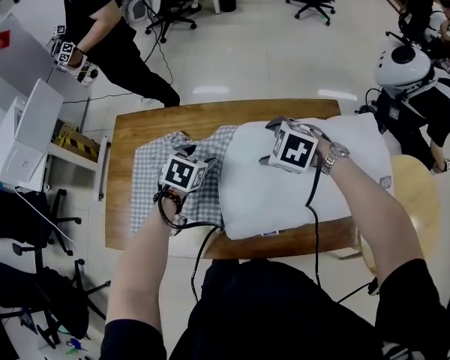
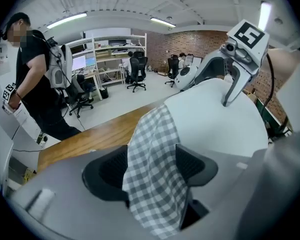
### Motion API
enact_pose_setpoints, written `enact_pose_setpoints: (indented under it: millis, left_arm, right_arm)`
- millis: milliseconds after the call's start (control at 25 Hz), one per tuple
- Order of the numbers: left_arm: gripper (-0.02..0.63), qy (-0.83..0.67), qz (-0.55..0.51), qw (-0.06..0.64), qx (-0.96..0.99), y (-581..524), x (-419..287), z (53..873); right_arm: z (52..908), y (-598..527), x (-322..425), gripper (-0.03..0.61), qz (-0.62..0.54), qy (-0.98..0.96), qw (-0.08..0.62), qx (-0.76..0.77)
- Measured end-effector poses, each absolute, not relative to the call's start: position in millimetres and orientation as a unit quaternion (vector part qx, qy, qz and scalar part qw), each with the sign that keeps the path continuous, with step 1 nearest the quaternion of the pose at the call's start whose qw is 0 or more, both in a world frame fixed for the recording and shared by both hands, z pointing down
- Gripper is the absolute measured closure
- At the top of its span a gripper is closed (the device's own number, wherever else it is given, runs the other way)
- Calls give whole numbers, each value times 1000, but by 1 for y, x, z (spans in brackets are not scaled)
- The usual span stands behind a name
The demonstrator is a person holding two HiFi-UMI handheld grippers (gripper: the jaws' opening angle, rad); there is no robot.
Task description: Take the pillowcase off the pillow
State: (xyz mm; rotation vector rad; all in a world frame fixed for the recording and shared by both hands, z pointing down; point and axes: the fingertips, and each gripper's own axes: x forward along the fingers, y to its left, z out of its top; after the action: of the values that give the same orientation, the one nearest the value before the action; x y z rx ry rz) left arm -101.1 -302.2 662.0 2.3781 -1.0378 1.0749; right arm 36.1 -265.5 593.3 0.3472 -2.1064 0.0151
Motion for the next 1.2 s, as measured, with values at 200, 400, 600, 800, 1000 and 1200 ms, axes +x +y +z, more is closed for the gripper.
enact_pose_setpoints:
  millis: [200,400,600,800,1000,1200]
  left_arm:
    - [304,-315,413,155,840,-310,-97,678]
    - [302,-278,460,144,831,-321,-104,698]
    - [322,-278,471,123,828,-341,-109,702]
    - [533,-283,477,101,826,-355,-109,706]
    - [604,-294,504,149,798,-351,-126,726]
    - [604,-337,488,137,793,-368,-149,707]
  right_arm:
    - [607,-277,30,186,41,-860,492,127]
    - [626,-290,31,187,60,-850,509,122]
    - [633,-292,31,323,74,-841,522,120]
    - [630,-293,36,474,65,-831,537,127]
    - [629,-299,48,534,48,-829,541,136]
    - [625,-296,62,537,34,-817,559,135]
